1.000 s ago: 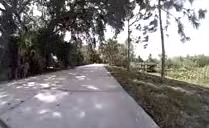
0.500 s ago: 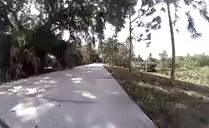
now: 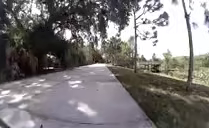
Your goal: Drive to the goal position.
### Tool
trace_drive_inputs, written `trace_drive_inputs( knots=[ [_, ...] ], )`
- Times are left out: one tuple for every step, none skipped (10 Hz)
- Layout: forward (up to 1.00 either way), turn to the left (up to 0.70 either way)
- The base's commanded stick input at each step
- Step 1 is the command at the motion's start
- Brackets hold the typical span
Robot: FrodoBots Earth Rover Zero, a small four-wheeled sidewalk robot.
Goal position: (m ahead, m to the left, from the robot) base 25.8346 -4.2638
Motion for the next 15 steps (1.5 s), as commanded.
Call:
trace_drive_inputs(
  knots=[
    [0.85, 0.0],
    [0.85, 0.0],
    [0.85, 0.0],
    [0.85, 0.0],
    [0.85, 0.0],
    [0.85, 0.0],
    [0.85, 0.09],
    [0.85, 0.34],
    [0.85, 0.29],
    [0.85, 0.13],
    [0.85, 0.09],
    [0.85, 0.07],
    [0.85, 0.05],
    [0.85, 0.0],
    [0.85, 0.0]
  ],
)
